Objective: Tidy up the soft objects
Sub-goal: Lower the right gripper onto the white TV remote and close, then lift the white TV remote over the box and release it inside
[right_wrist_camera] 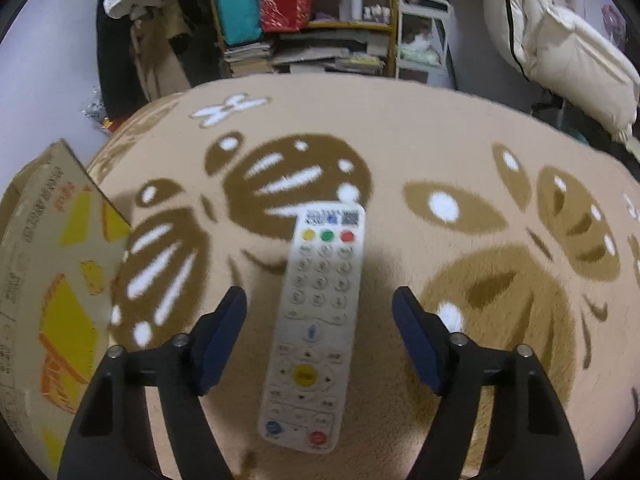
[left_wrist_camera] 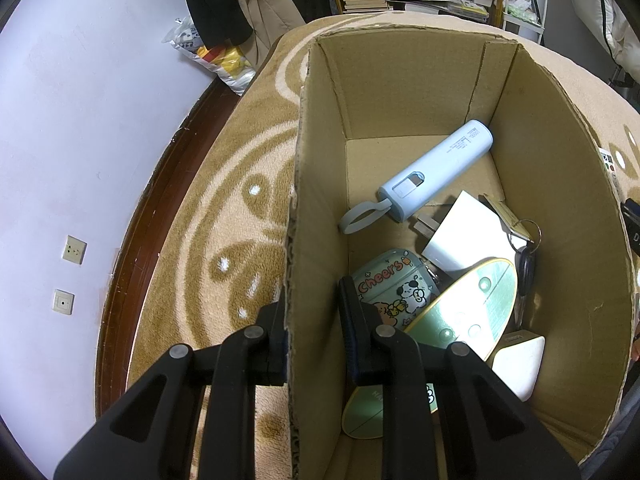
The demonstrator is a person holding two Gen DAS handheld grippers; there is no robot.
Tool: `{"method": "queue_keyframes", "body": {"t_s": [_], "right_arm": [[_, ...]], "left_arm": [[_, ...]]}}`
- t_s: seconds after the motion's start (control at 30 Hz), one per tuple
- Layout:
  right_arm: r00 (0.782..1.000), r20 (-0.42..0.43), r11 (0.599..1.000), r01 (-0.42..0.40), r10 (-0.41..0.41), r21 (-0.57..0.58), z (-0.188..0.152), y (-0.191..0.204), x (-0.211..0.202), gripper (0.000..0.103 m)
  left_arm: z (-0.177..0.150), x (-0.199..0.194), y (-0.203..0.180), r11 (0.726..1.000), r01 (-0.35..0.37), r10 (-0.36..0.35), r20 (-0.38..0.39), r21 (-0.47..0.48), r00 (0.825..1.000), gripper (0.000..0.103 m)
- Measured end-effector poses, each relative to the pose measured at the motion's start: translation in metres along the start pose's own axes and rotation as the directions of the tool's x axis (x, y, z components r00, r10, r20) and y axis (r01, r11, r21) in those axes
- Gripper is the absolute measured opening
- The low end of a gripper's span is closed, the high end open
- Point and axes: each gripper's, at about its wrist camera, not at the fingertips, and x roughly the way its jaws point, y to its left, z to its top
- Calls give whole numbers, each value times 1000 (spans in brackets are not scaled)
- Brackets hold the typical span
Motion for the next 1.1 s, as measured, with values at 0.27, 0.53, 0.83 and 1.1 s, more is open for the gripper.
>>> {"method": "queue_keyframes", "body": {"t_s": [0.27, 0.53, 0.83, 1.1], "right_arm": [[1000, -17, 999, 24, -24, -28, -4, 5, 8, 56], [999, -14, 999, -44, 43, -20, -6, 11, -1, 43], [993, 30, 993, -118, 118, -3, -5, 25, -22, 43], [975, 84, 978, -205, 207, -26, 1, 42, -54, 43]], "left_arm": [[0, -1, 0, 1000, -2, 2, 1, 2, 1000, 21], [0, 0, 0, 1000, -3, 3, 1, 3, 1000, 21], [0, 0, 0, 1000, -2, 2, 0, 2, 1000, 21], [0, 0, 0, 1000, -3, 3, 0, 3, 1000, 21]]}}
